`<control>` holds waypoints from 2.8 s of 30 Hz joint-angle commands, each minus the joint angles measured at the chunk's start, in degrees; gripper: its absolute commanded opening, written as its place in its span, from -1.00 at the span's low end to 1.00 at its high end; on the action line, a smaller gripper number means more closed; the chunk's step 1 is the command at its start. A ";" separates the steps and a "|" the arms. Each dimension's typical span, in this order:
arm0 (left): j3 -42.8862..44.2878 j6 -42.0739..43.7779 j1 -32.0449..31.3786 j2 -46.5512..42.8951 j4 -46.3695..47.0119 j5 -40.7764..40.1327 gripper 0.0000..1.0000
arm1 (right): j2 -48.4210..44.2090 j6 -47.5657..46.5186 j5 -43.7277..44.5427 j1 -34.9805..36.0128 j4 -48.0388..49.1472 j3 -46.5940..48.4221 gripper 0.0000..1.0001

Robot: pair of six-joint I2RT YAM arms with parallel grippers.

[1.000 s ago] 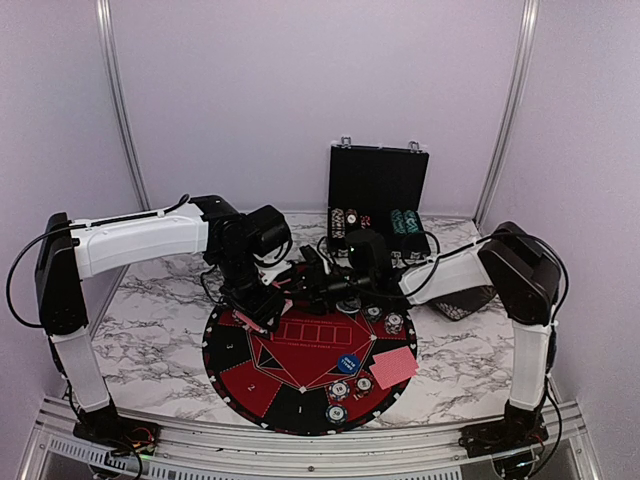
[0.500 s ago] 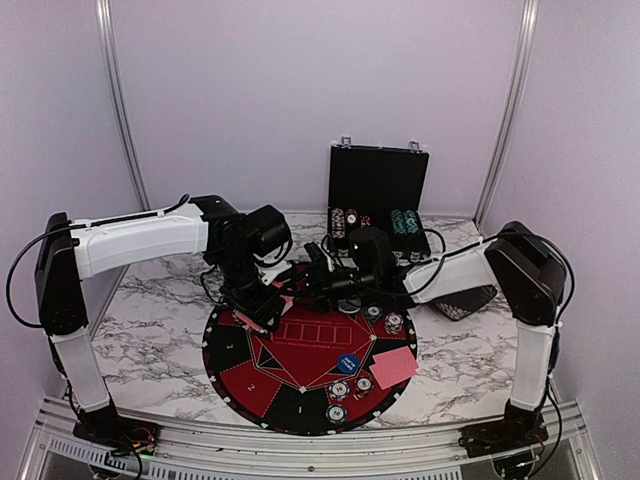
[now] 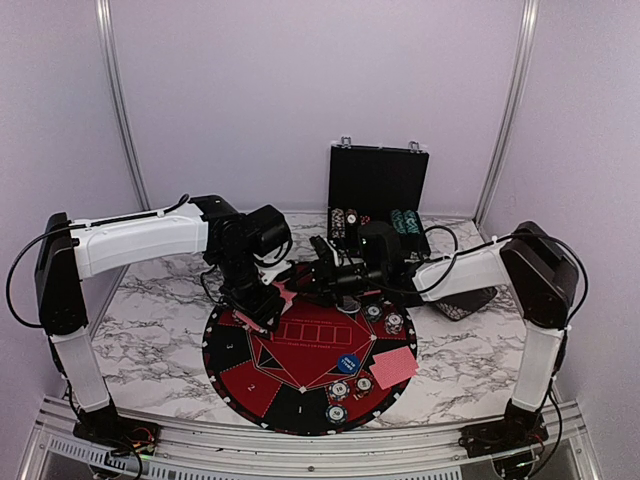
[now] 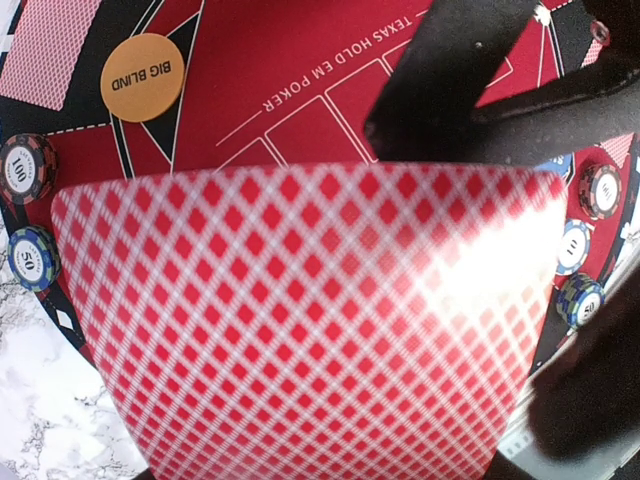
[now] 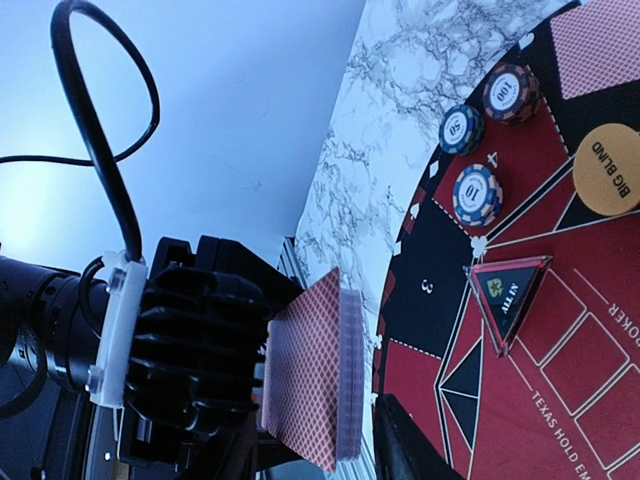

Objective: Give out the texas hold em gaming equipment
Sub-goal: Distribute the poker card in the big blind area.

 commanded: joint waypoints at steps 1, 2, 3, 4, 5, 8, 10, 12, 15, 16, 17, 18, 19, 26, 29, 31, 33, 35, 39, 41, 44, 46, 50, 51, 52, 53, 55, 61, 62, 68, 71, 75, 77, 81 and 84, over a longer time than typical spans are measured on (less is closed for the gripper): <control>-0.07 0.35 -0.22 -1.42 -0.81 0.27 0.00 | -2.47 0.99 0.62 -0.41 1.83 -0.69 -0.28; -0.06 0.37 -0.25 -1.44 -0.81 0.27 0.00 | -2.55 1.03 0.52 -0.42 1.79 -0.71 -0.31; 0.01 0.34 -0.25 -1.41 -0.80 0.28 0.00 | -2.59 1.03 0.50 -0.39 1.87 -0.78 -0.33; 0.02 0.35 -0.24 -1.41 -0.81 0.27 0.00 | -2.59 1.12 0.42 -0.42 1.87 -0.73 -0.35; 0.03 0.36 -0.21 -1.41 -0.81 0.26 0.00 | -2.59 1.23 0.29 -0.38 1.92 -0.71 -0.36; 0.12 0.26 -0.25 -1.41 -0.81 0.26 0.00 | -2.57 1.55 -0.02 -0.29 2.16 -0.78 -0.39; 0.12 0.25 -0.22 -1.50 -0.81 0.38 0.00 | -2.54 1.73 -0.03 -0.23 2.47 -0.88 -0.42; 0.12 0.26 -0.26 -1.56 -0.81 0.34 0.00 | -2.59 1.92 -0.06 -0.23 2.57 -0.88 -0.44; 0.03 0.09 -0.24 -1.60 -0.81 0.27 0.00 | -2.42 2.10 -0.20 -0.11 2.68 -0.88 -0.49; -0.04 0.11 -0.27 -1.66 -0.81 0.33 0.00 | -2.42 2.17 -0.21 -0.06 2.67 -0.93 -0.52; -0.10 0.12 -0.21 -1.74 -0.81 0.16 0.00 | -2.42 2.18 -0.21 -0.03 2.67 -0.89 -0.54; -0.14 0.17 -0.27 -1.80 -0.79 0.16 0.00 | -2.42 2.14 -0.21 -0.02 2.67 -0.96 -0.56; -0.15 0.06 -0.20 -1.84 -0.81 0.05 0.00 | -2.42 2.20 -0.21 -0.02 2.73 -1.02 -0.57; -0.09 0.15 -0.25 -1.60 -0.77 0.04 0.00 | -1.83 3.03 -0.73 0.06 3.82 -1.23 -0.70; -0.15 0.20 -0.19 -1.56 -0.81 0.01 0.00 | -1.64 3.33 -0.82 0.01 4.23 -1.25 -0.76; -0.15 0.24 -0.21 -1.58 -0.81 -0.04 0.00 | -1.42 3.54 -0.98 0.07 4.44 -1.15 -0.79; -0.23 0.25 -0.17 -1.59 -0.81 -0.13 0.00 | -1.22 3.77 -1.21 0.02 4.79 -1.06 -0.85; -0.37 0.25 -0.22 -1.58 -0.79 -0.23 0.00 | -1.04 3.99 -1.34 -0.03 4.99 -1.08 -0.90; -0.99 0.35 -0.17 -1.80 -0.68 -0.34 0.00 | -0.79 4.56 -1.52 -0.27 5.51 -1.06 -1.00; -1.27 0.35 -0.18 -1.95 -0.65 -0.44 0.00 | -0.67 4.76 -1.68 -0.54 5.77 -1.06 -1.00; -1.95 0.33 -0.08 -2.35 -0.43 -0.51 0.00 | -0.63 5.16 -1.87 -0.93 6.27 -0.93 -1.00; -2.60 0.34 -0.02 -2.64 -0.16 -0.56 0.00 | -0.57 5.38 -1.94 -1.24 6.42 -0.88 -1.00; -3.75 0.28 0.38 -3.53 0.42 -0.61 0.00 | -0.57 6.15 -2.26 -2.09 7.48 -1.26 -1.00; -4.02 0.25 0.54 -3.69 0.56 -0.62 0.00 | -0.56 6.40 -2.32 -2.31 7.69 -1.36 -1.00; -4.28 0.29 0.61 -3.85 0.71 -0.55 0.00 | -0.56 6.54 -2.46 -2.37 8.02 -1.45 -1.00; -4.50 0.25 0.75 -4.13 0.83 -0.59 0.00 | -0.57 6.71 -2.57 -2.65 8.22 -1.49 -1.00; -4.98 0.17 1.01 -4.45 1.10 -0.59 0.00 | -0.77 6.98 -2.67 -2.94 8.46 -1.50 -1.00; -5.98 0.30 1.53 -5.17 1.65 -0.53 -0.01 | -1.18 7.69 -2.89 -3.68 9.08 -1.76 -1.00; -6.10 0.25 1.63 -5.23 1.73 -0.59 -0.01 | -1.32 7.56 -2.85 -3.78 9.04 -1.84 -1.00; -7.42 0.25 2.57 -6.32 2.12 -0.61 -0.01 | -1.37 7.44 -2.79 -4.97 8.84 -2.11 -1.00; -8.45 0.20 3.08 -7.11 2.45 -0.49 -0.01 | -1.20 6.96 -2.84 -5.51 8.24 -1.56 -1.00; -9.64 0.20 3.58 -7.81 2.95 -0.21 -0.01 | -0.94 6.41 -3.02 -5.95 7.37 -0.57 -1.00; -10.25 0.16 3.92 -8.21 3.18 -0.07 -0.01 | -0.98 6.25 -3.01 -6.13 6.97 -0.24 -1.00; -11.49 0.33 4.52 -8.99 3.48 0.16 -0.01 | -0.69 5.87 -3.02 -6.76 6.18 0.39 -1.00; -12.15 0.34 5.00 -9.51 3.75 0.26 -0.01 | -0.30 5.44 -3.05 -7.21 5.48 1.14 -1.00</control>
